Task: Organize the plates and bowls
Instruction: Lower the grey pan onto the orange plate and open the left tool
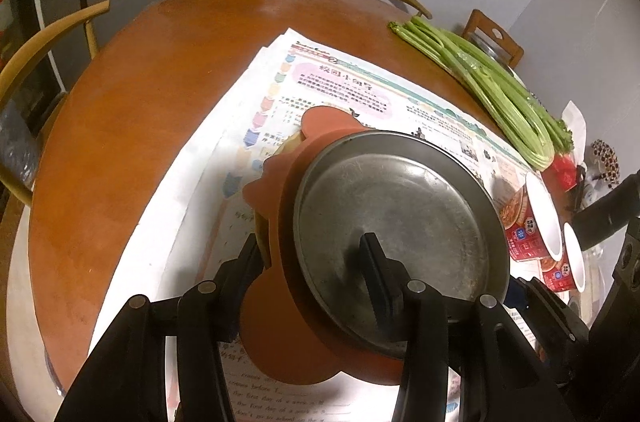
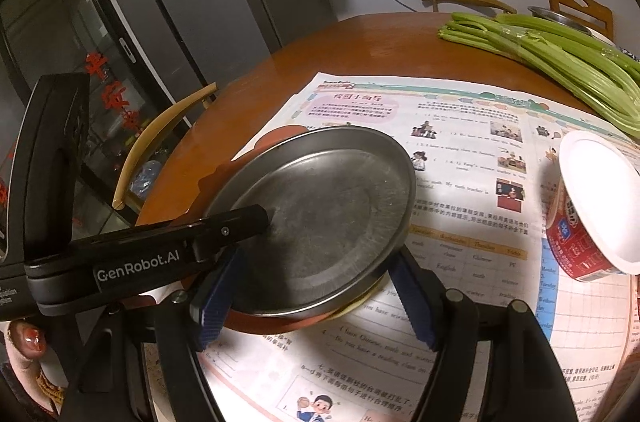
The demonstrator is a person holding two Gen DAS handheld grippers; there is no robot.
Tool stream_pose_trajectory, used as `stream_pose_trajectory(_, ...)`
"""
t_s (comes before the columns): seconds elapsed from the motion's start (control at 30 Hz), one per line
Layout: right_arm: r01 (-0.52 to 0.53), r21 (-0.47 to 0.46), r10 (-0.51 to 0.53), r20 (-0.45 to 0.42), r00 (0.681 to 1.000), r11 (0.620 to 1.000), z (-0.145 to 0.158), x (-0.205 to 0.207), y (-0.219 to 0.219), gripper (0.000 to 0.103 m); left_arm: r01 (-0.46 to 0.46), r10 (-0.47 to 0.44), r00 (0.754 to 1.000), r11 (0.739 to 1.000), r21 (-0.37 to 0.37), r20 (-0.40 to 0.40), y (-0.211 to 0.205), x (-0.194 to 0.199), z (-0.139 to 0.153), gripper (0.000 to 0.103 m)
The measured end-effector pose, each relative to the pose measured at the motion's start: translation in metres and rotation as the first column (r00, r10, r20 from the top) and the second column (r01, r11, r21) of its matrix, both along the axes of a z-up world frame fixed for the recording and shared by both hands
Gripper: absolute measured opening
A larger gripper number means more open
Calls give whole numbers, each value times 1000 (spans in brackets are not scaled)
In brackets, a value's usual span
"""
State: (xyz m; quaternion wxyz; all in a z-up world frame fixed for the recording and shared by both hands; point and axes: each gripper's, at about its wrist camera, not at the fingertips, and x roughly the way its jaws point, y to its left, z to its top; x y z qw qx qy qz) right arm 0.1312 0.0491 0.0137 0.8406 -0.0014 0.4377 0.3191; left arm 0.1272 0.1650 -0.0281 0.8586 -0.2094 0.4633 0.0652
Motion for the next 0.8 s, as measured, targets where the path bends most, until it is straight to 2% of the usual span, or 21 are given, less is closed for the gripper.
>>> stream_pose_trajectory(0.8, 45, -22, -44, 49, 998, 999, 1, 19, -7, 74, 20, -20, 1000, 1000, 14, -2, -5, 36, 0, 51)
